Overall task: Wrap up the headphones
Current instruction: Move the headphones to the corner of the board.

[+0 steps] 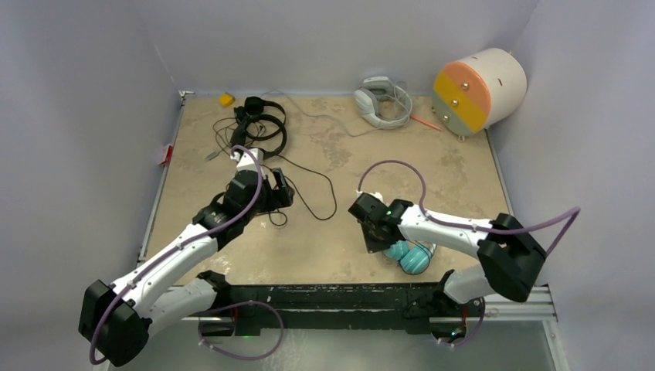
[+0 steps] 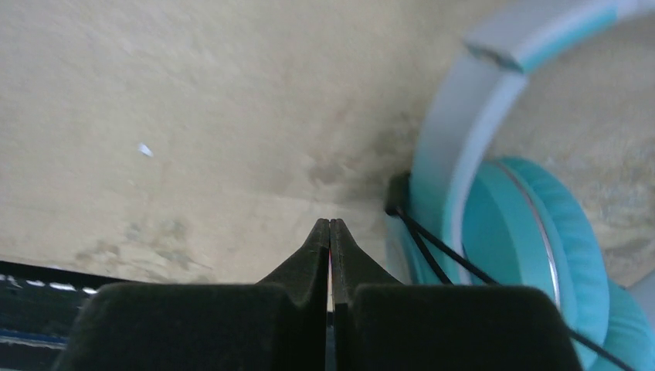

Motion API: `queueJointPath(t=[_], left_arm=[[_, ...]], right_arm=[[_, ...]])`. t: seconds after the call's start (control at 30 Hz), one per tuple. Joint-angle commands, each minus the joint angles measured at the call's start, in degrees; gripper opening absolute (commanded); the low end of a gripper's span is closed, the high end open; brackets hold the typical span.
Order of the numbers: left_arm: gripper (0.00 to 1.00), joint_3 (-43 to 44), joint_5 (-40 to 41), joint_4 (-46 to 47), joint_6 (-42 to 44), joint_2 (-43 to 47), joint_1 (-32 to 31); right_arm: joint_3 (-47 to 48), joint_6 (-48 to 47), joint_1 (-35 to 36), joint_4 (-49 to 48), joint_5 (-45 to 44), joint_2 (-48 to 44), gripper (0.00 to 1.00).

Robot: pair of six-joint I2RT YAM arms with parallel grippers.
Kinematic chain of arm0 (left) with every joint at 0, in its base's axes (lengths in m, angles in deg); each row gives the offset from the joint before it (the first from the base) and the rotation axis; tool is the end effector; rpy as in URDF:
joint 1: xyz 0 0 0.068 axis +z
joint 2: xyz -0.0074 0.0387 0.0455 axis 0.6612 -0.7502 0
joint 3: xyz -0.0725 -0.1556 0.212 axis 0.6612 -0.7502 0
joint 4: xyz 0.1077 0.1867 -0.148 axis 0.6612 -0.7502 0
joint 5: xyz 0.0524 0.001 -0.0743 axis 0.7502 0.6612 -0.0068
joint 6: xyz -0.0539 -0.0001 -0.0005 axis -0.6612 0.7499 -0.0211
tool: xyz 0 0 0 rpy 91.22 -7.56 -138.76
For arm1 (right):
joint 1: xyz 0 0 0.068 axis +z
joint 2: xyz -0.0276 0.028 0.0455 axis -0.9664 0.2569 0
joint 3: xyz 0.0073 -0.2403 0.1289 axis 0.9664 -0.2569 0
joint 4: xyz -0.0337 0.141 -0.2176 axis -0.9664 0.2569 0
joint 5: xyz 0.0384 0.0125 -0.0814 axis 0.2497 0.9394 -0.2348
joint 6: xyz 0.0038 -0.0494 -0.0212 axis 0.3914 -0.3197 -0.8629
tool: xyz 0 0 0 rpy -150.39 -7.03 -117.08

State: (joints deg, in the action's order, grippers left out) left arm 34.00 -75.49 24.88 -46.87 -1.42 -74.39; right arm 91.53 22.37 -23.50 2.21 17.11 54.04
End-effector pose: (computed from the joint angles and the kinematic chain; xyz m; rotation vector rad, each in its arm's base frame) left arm 0.1815 -0.1080 0.2555 -0.2635 2.1532 -0.4944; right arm 0.1683 0.2022 0.1794 -0.3245 2.7208 0.1853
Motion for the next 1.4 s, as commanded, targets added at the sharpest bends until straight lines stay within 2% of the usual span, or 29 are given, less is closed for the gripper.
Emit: queueJointPath(t=[0.0,0.1,0.27,0.47,0.63,0.83,1.13,1.37], left_arm=[[0.84,0.3,1.3,0.3,-1.0,0.2,0.4],[0.84,0.3,1.1,0.6,-1.2,0.0,0.4],[0.84,0.7,1.5,0.3,-1.6,-1.2,0.4],[0.86,1.8,4.6,-2.1,-3.8,-3.1,0.9],[0.85,1.1,7.3,-2.9,-6.5,-2.8,1.6],[0.84,0.9,8.5,-2.6,-6.9,-3.8,1.6],[0.85,1.7,2.4,0.9,-1.3,-8.0,1.7],[0.88,2.7,0.5,1.6,1.3,-14.1,1.6]], right_arm=[[-4.4,6.5,-0.6,4.3,-1.0,-6.8,0.0],[-7.7,10.0,-3.8,6.5,-3.6,-9.8,0.0],[-12.3,13.5,-13.1,6.8,-5.4,-16.4,0.0],[-11.8,18.8,-15.1,11.1,-12.6,-20.9,0.0],[-9.5,12.4,-15.0,8.4,-12.8,-23.2,0.0],[-7.0,1.5,-15.0,3.0,-5.6,-26.2,0.06],[-3.0,-6.1,-15.0,-2.6,0.9,-26.0,0.15],[-2.3,-9.7,-14.3,-8.2,5.8,-24.2,0.29]])
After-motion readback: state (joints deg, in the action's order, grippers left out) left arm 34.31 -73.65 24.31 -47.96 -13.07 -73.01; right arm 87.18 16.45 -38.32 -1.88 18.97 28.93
